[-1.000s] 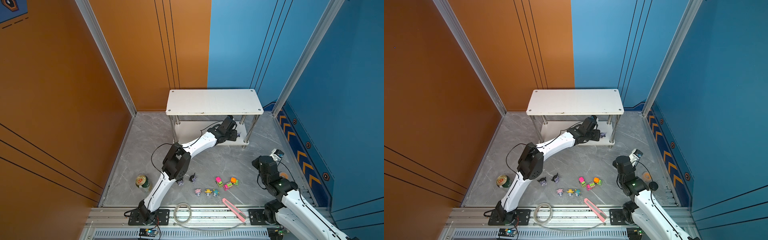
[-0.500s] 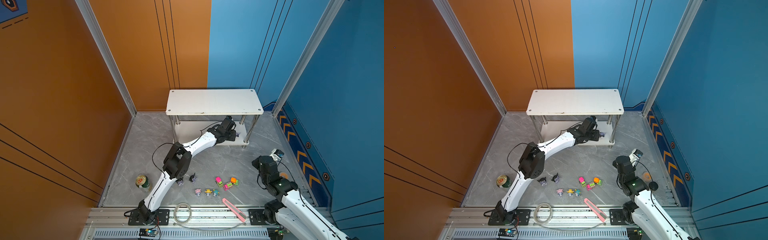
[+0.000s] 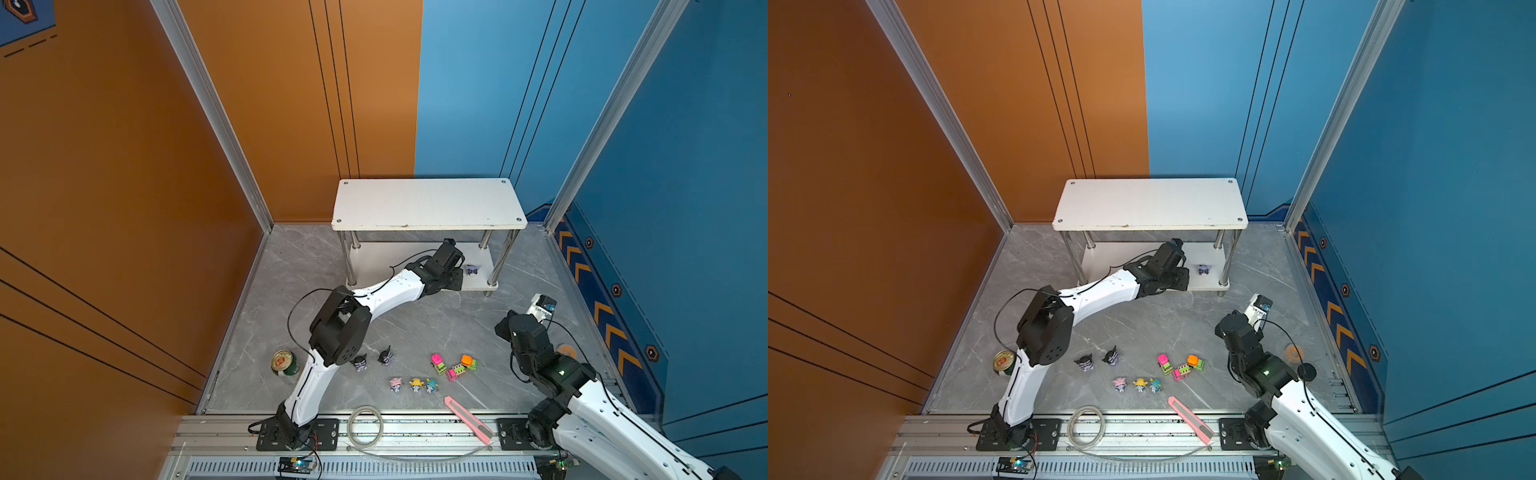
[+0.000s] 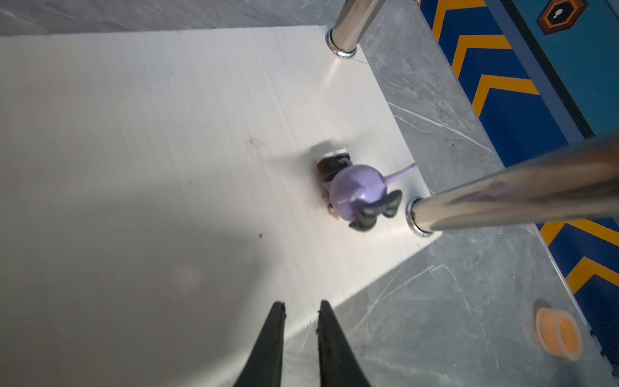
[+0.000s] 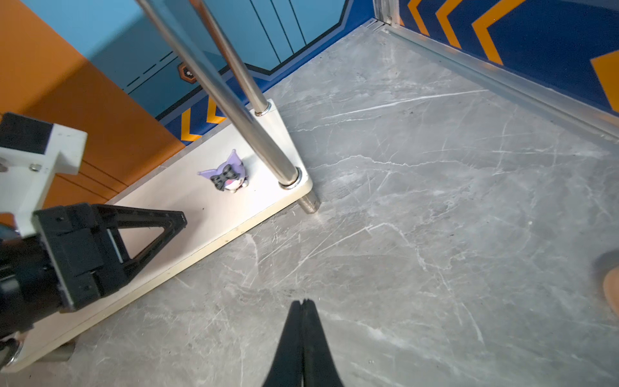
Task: Organize plastic toys on shelves
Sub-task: Rotate the plastic toy on the shelf, then pick up the plastic toy from the bottom-center of the table.
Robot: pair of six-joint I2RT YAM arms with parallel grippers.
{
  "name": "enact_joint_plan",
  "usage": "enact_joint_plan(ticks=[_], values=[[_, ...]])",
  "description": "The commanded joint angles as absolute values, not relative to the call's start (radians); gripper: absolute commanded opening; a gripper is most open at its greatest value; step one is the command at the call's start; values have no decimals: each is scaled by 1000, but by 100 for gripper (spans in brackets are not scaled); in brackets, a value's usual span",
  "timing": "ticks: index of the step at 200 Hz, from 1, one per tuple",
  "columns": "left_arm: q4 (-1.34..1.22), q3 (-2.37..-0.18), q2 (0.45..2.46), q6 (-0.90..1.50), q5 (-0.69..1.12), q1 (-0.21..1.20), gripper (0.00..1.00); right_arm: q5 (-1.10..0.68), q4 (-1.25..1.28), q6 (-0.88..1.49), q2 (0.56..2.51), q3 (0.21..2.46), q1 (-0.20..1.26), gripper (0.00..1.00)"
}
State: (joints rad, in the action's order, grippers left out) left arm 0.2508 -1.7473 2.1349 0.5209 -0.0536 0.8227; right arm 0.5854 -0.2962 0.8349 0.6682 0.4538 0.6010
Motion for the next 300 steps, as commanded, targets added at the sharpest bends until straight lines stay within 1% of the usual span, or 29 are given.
enact_joint_plan(ticks=[1,11,27,40,66,69,87,101,109,120,129,148,152,156,159,161,162,163,164,170,191,203,246,274,285,300], values=[[198,-1634,1990,514,-119,847,23,686,-459,844,664,487,692,20],[198,-1570,1936,506,-136,859,24,699,-499,868,676,490,765,27],[198,-1460,1848,502,-158,871,26,715,-553,906,723,503,857,33],[163,-1356,1771,504,-177,880,28,734,-581,933,786,520,949,34],[181,-1152,1615,535,-238,892,31,764,-557,905,964,588,1133,37],[216,-1130,1597,539,-243,893,32,761,-548,895,987,598,1150,37],[252,-1003,1490,561,-284,900,35,728,-484,839,1117,659,1214,38],[272,-914,1402,587,-319,907,38,674,-392,784,1194,692,1245,40],[283,-867,1351,605,-331,908,39,630,-320,745,1232,702,1255,45],[301,-808,1282,627,-352,908,43,561,-217,676,1280,714,1263,60],[326,-768,1225,642,-369,908,46,497,-164,619,1322,737,1265,69],[388,-701,1110,676,-414,898,56,396,-164,507,1431,836,1271,80],[403,-688,1086,683,-423,895,59,373,-166,483,1456,855,1272,87],[413,-677,1062,690,-432,890,62,348,-165,463,1478,873,1273,91],[421,-665,1045,695,-437,884,68,333,-165,447,1493,885,1274,92],[424,-661,1034,697,-438,880,79,322,-163,440,1504,892,1274,93],[427,-658,1028,697,-439,878,89,316,-163,436,1509,896,1274,94],[428,-654,1023,697,-439,876,96,310,-162,434,1515,900,1273,94],[430,-649,1020,697,-439,876,100,303,-162,430,1520,904,1274,94],[439,-632,987,704,-440,861,98,267,-157,412,1549,922,1273,95],[466,-580,897,716,-440,818,98,159,-156,360,1649,1011,1272,100],[480,-562,858,719,-427,789,98,117,-176,332,1707,1068,1270,100],[501,-525,758,714,-390,719,98,70,-233,306,1816,1177,1247,100],[502,-507,732,706,-359,677,98,65,-251,320,1819,1181,1224,95],[500,-504,731,704,-350,665,100,66,-263,319,1818,1177,1218,94],[488,-497,732,700,-336,654,96,61,-278,319,1816,1177,1215,89]])
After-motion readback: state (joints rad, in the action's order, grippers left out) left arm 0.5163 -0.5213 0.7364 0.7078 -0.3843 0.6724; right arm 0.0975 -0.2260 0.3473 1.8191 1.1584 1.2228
